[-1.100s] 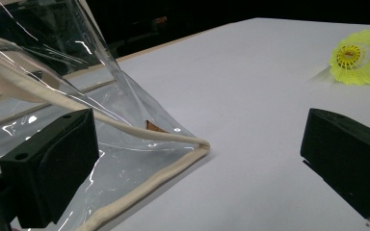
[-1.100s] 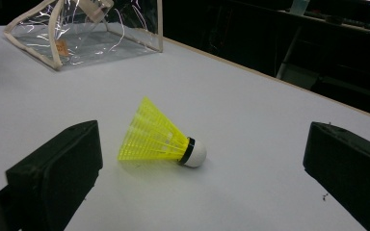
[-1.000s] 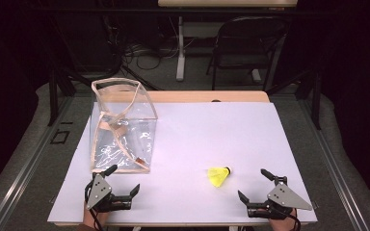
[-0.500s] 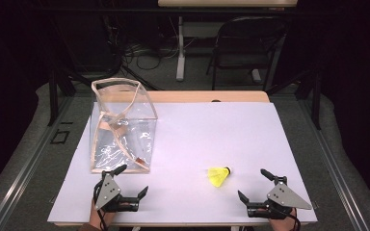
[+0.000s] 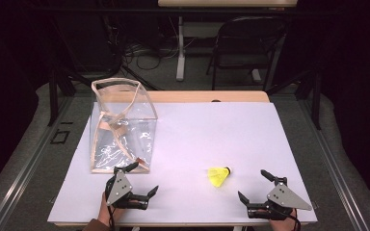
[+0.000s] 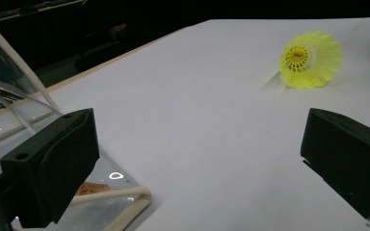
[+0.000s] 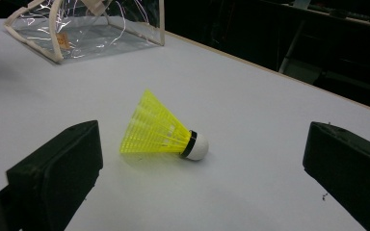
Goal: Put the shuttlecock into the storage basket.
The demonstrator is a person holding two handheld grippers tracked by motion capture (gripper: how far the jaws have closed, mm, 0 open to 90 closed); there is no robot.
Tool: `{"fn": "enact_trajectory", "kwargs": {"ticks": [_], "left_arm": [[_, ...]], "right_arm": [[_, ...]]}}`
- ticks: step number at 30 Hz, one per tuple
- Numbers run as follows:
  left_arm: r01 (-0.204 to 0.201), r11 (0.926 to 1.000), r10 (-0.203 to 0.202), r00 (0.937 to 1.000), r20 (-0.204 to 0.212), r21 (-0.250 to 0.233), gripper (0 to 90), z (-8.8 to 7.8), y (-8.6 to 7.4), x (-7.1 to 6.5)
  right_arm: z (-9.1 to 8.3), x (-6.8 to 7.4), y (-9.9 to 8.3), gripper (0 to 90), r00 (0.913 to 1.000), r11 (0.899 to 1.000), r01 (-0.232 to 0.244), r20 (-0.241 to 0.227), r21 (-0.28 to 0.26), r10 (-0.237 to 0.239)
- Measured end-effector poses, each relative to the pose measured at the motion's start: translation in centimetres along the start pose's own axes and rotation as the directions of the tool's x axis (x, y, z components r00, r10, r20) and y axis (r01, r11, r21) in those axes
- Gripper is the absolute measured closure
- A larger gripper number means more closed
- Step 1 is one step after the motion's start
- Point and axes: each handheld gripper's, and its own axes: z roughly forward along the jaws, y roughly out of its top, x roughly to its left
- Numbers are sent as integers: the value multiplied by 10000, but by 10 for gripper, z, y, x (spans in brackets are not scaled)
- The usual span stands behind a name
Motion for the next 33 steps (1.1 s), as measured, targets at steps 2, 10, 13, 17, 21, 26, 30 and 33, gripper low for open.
{"fn": "enact_trajectory", "kwargs": {"ticks": [2, 10, 13, 17, 21, 26, 30, 33], "left_arm": [[-63, 10000, 63, 10000, 39, -16, 0, 3, 1, -1], [47, 9999, -44, 9996, 294, -109, 0, 12, 6, 1], [74, 9999, -70, 9994, 335, -127, 0, 14, 8, 1], [96, 9999, -90, 9989, 449, -143, 0, 19, 10, 2], [95, 9999, -88, 9986, 523, -132, 0, 23, 13, 4], [64, 9998, -50, 9978, 664, -208, 0, 30, 16, 5], [80, 9998, -64, 9971, 761, -208, 0, 36, 19, 5], [83, 9998, -67, 9965, 836, -184, 0, 41, 21, 6]], "right_arm": [[0, 0, 0, 0, 10000, 10000, -5, 20, -38, 5], [0, 0, 0, 0, 10000, 10000, -41, -11, 26, 41], [-1, 0, 0, 0, 10000, 10000, -41, -6, 21, 41], [-1, 0, 0, 0, 10000, 10000, -37, 3, -17, 37], [0, 0, 0, 0, 10000, 10000, -37, -10, 47, 37], [-1, 0, 0, 0, 10000, 10000, -36, -25, 50, 36], [0, -1, -1, 0, 10000, 9999, -79, -27, 83, 79], [0, -1, -1, 0, 10000, 10000, -53, -22, 82, 54]]}}
